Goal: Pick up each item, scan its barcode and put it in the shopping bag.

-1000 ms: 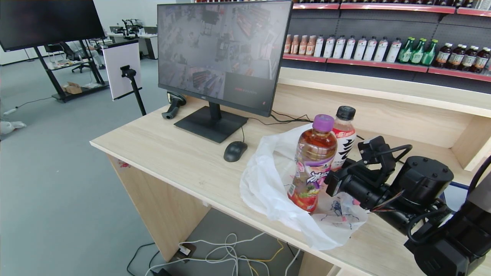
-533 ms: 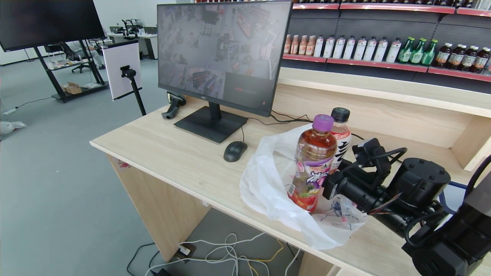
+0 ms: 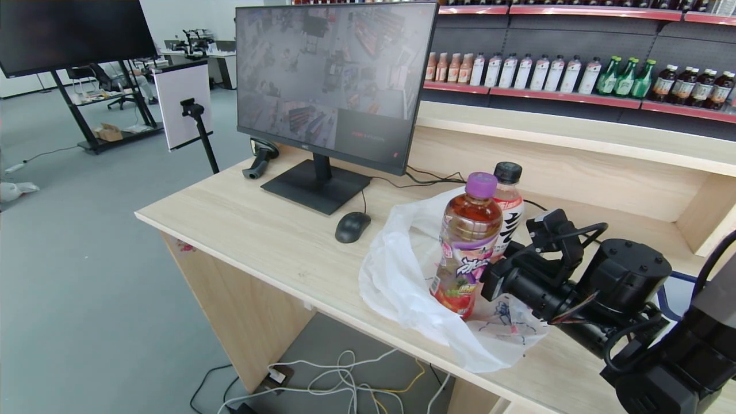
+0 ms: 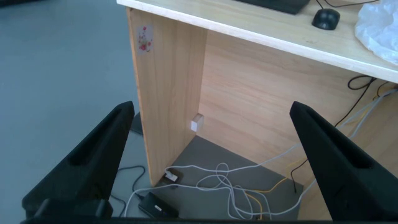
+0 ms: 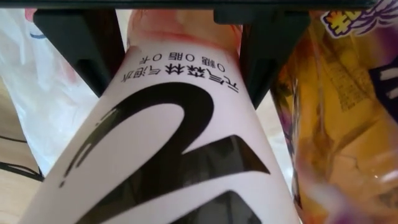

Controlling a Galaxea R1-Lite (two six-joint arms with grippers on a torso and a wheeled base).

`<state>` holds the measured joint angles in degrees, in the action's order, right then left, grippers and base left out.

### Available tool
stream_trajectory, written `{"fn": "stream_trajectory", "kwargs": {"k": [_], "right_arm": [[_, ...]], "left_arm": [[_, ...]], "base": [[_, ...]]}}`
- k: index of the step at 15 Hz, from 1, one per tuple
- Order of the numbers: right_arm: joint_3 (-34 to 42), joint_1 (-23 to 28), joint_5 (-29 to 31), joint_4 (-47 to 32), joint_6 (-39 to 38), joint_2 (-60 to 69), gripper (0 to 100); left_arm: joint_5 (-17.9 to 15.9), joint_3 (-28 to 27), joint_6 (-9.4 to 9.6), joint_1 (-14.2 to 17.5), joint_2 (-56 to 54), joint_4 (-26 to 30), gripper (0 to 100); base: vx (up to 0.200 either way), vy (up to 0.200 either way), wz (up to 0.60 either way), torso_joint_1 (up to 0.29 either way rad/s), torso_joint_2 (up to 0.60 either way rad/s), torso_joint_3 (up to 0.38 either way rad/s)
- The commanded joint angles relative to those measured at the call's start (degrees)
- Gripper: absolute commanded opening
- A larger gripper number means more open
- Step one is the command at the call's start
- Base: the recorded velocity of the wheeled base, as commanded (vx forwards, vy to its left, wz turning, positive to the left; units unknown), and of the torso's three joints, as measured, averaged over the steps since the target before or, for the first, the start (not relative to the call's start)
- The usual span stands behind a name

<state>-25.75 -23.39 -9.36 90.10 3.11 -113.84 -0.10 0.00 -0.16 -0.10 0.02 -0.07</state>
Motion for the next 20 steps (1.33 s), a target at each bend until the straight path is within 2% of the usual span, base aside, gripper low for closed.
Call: {"fn": "stream_trajectory", "kwargs": {"k": [1,2,20], "right_arm": [[0.0,0.1,0.0,-0.1,0.0,-0.4,0],[-0.1,0.1,0.0,-0.1,0.0,-0.4,100],[3.2,2.2,0.0,-0.1,-0.3,2.6,100]], "left_arm": [[0.0,0.0,-0.02,0.0,0.0,0.0,100],[0.0,0.0,-0.02,0.0,0.0,0.0,100],[0.0,0.0,-0.02,0.0,0.0,0.0,100]], "base": [[0.000,0.000,0.00,0.000,0.00,0.000],[0.000,0.000,0.00,0.000,0.00,0.000],[0.000,0.000,0.00,0.000,0.00,0.000]]}}
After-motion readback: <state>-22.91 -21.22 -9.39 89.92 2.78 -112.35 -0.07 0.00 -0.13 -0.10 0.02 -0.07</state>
